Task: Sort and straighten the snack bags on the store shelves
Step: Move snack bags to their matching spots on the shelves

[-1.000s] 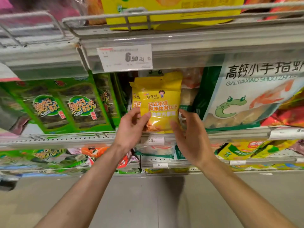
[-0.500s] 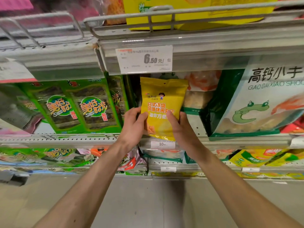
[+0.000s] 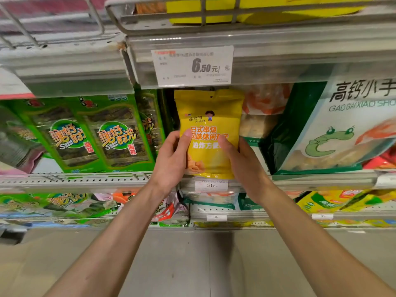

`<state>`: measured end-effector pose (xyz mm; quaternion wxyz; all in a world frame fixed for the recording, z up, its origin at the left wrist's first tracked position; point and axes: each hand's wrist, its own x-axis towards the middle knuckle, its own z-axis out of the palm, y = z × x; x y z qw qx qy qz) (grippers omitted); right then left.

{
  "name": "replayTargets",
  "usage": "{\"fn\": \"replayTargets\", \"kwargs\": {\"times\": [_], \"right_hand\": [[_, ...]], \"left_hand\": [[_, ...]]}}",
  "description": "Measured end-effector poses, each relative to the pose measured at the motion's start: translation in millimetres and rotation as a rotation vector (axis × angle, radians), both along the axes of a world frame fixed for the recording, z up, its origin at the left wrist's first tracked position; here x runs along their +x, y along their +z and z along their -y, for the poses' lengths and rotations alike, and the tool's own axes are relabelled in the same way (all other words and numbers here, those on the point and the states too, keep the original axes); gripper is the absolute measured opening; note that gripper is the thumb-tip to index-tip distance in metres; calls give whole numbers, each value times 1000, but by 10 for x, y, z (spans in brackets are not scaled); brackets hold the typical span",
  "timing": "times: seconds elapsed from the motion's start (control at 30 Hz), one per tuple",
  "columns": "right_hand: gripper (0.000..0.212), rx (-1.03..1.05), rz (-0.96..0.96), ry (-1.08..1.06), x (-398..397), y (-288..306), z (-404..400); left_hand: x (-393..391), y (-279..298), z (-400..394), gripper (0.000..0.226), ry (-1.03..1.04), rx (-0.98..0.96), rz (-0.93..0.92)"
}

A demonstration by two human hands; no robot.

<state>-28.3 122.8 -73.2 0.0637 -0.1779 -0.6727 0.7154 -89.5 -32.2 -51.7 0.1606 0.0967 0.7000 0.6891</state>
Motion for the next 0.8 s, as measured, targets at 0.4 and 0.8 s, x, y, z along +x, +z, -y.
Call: {"fn": "replayTargets", "kwargs": {"times": [0.4,0.8], "right_hand": [[34,25,58,-9,738,550,153],[36,21,32,-18,2320,1357,21]], "left_hand": [[687,325,215,33,43,-82,-73],[2155,1041,155,39,36,-83,-13]]}}
